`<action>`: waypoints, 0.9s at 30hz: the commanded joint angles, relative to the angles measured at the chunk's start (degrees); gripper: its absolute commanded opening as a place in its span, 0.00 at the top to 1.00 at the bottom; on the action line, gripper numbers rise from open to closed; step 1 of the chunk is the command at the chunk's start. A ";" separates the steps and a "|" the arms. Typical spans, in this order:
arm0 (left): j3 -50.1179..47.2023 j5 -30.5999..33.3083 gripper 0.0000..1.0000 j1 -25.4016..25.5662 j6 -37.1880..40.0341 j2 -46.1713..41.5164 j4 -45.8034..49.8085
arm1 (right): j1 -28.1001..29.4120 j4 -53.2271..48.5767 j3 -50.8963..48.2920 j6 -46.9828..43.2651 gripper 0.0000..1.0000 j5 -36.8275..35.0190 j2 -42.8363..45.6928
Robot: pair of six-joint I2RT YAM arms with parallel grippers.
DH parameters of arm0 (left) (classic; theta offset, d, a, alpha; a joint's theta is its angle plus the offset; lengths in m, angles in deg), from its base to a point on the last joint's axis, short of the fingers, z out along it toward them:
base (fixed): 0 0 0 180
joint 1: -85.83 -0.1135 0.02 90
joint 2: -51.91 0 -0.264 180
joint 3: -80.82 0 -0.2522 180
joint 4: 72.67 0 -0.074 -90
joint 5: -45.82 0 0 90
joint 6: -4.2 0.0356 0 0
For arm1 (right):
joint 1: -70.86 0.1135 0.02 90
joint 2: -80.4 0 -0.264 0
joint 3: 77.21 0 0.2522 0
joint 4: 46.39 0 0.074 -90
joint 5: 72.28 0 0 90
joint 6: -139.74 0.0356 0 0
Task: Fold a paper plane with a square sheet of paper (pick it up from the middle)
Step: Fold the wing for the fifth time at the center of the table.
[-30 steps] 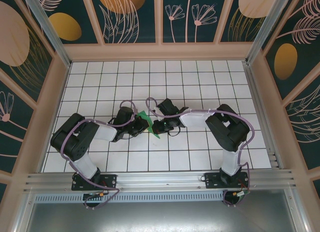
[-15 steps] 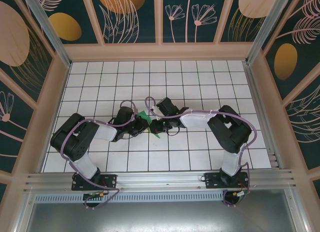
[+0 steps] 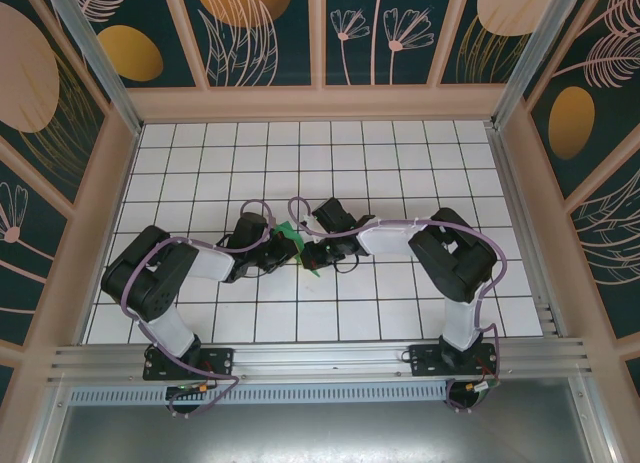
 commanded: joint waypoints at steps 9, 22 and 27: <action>-1.56 14.88 1.00 0.32 5.17 7.73 15.26 | 0.04 -5.91 -4.91 -2.75 1.00 -0.74 2.57; -2.60 15.72 1.00 0.30 6.47 8.62 15.75 | -0.03 -4.29 -16.18 -0.39 1.00 -2.51 10.37; -2.10 15.45 1.00 0.31 7.03 6.92 15.89 | 0.05 -2.25 -15.70 2.59 1.00 -5.74 18.33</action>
